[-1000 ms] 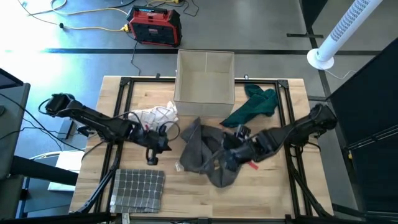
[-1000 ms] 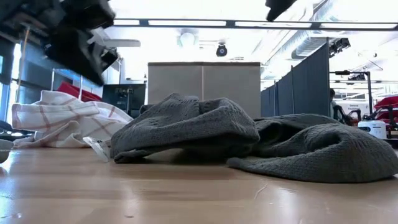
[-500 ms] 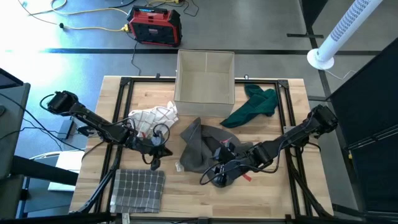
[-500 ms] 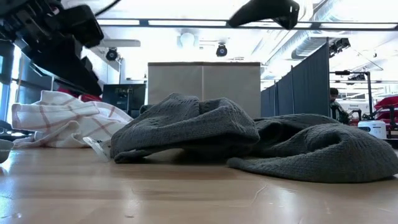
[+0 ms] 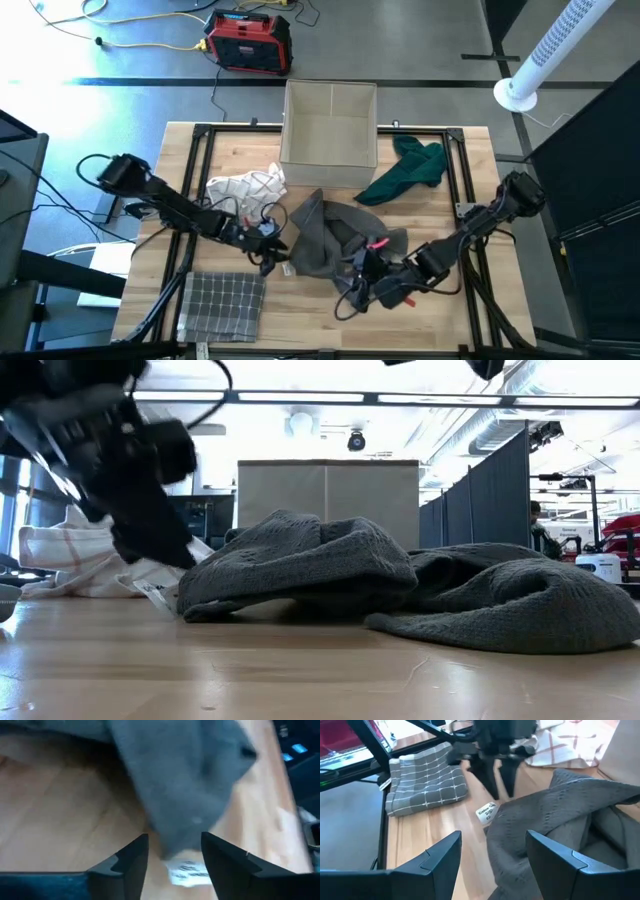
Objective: Fold towel
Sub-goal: Fold the dark grey towel
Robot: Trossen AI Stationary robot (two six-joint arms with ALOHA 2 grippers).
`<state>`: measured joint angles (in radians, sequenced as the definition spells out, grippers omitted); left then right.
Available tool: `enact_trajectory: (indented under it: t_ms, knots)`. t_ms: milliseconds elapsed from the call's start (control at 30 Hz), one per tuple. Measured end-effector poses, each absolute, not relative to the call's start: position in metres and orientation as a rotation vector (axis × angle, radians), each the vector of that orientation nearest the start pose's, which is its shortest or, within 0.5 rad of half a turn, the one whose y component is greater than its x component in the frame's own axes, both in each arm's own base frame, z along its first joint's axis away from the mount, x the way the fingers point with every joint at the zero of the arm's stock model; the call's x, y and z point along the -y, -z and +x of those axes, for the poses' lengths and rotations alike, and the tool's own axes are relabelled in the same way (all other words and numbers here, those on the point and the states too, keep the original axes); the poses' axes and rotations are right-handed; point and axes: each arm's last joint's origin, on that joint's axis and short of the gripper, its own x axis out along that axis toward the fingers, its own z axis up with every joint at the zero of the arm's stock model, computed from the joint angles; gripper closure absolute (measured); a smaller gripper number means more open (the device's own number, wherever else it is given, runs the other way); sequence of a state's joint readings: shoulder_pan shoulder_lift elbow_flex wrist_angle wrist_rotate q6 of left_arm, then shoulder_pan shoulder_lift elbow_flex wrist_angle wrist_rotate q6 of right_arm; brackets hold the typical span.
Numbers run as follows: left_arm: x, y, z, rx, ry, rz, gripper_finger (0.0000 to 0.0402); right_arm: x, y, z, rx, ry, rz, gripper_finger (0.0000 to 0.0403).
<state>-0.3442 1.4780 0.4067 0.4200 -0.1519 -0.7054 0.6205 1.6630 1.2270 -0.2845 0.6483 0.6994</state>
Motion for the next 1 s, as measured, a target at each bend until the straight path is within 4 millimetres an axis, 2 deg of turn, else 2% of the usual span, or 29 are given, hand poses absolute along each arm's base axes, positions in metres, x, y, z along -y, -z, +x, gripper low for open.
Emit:
enact_trajectory:
  t_ms: [333, 433, 533, 600, 700, 833, 967, 1000]
  knots:
    - [0.076, -0.104, 0.253, -0.609, 0.109, -0.548, 0.0213, -0.210, -0.257, 0.293, -0.525, 0.203, 0.255, 0.0196]
    - [0.080, -0.100, 0.257, -0.649, 0.153, -0.540, 0.0261, -0.212, -0.257, 0.290, -0.515, 0.217, 0.249, 0.0196]
    - [0.087, -0.108, 0.264, -0.624, 0.223, -0.522, 0.0348, -0.214, -0.257, 0.288, -0.510, 0.219, 0.243, 0.0196]
    - [0.094, -0.121, 0.268, -0.590, 0.297, -0.518, 0.0387, -0.215, -0.257, 0.287, -0.509, 0.227, 0.240, 0.0196]
    - [0.106, -0.151, 0.274, -0.504, 0.415, -0.528, 0.0389, -0.216, -0.257, 0.285, -0.508, 0.230, 0.234, 0.0196]
    - [0.117, -0.205, 0.275, -0.315, 0.525, -0.501, 0.0399, -0.216, -0.257, 0.285, -0.504, 0.237, 0.231, 0.0196]
    - [0.112, -0.264, 0.267, -0.097, 0.574, -0.465, 0.0399, -0.215, -0.257, 0.285, -0.502, 0.247, 0.223, 0.0196]
    - [0.110, -0.273, 0.264, -0.069, 0.555, -0.442, 0.0399, -0.215, -0.256, 0.285, -0.501, 0.249, 0.221, 0.0196]
